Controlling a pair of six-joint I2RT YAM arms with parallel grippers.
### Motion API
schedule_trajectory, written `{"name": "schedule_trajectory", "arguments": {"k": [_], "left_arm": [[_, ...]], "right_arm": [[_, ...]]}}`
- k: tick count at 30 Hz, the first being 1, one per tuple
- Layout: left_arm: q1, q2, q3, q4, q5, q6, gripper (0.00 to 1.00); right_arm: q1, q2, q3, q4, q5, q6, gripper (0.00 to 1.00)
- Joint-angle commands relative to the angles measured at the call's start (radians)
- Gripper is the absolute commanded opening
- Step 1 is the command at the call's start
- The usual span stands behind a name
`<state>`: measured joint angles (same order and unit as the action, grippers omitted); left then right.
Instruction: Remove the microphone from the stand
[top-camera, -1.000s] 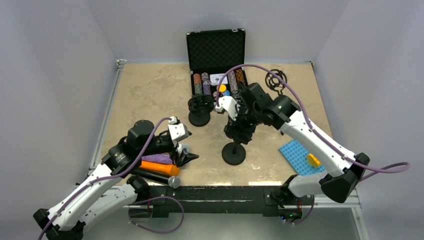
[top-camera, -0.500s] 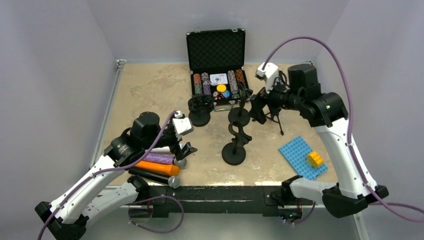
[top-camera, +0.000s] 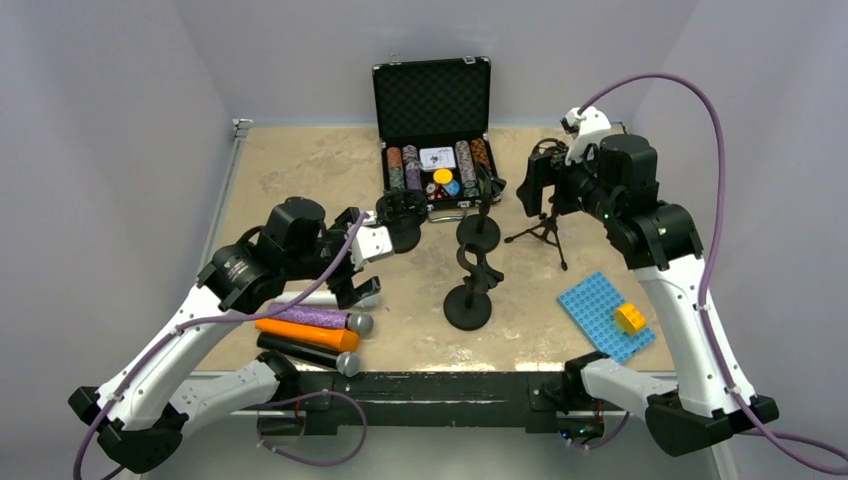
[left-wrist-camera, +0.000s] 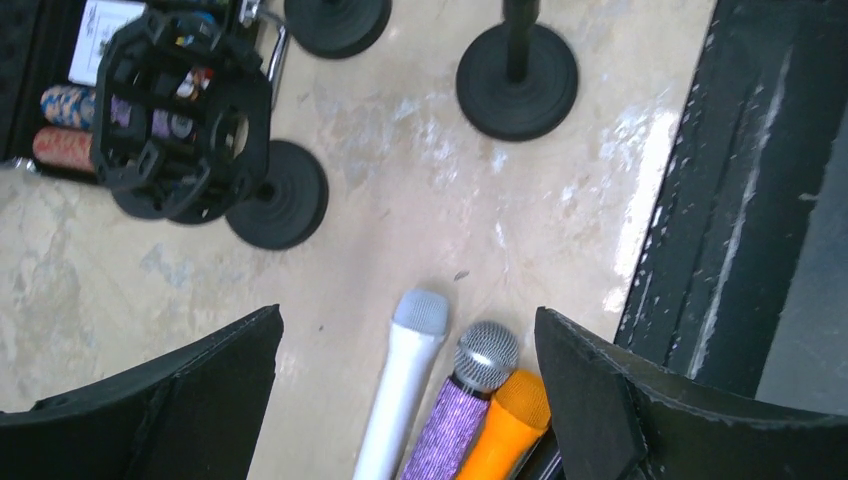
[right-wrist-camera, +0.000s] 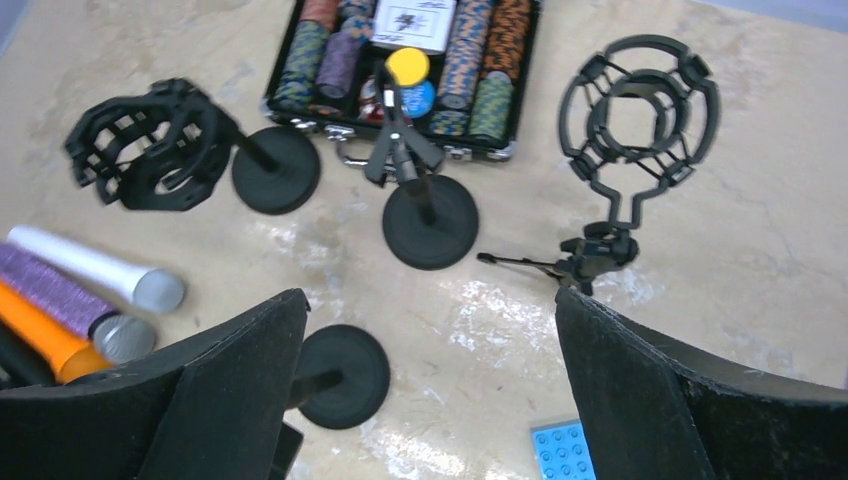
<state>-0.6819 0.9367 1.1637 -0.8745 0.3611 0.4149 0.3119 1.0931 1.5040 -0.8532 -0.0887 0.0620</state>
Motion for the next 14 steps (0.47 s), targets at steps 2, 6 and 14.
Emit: {"name": "schedule_trajectory", "arguments": {"k": [2,6,14], "left_arm": [[0.029,-0.021,0.031,-0.043,-0.259,-0.001,1.0],[0.144,-0.032,0.023,0.03,-0.445,-0.276,1.0],[0.219,-0.088,0.042,0.164,-0.525,-0.354,1.0]], "right_arm": [[-0.004,-0.022,-0.023,0.09,0.198,0.084,0.99],[-0.004,-0.04,-0.052,0.119,0.23,0.052,0.99],[-0.003,-0.073,0.05,0.102,0.259,0.019,0.99]]}}
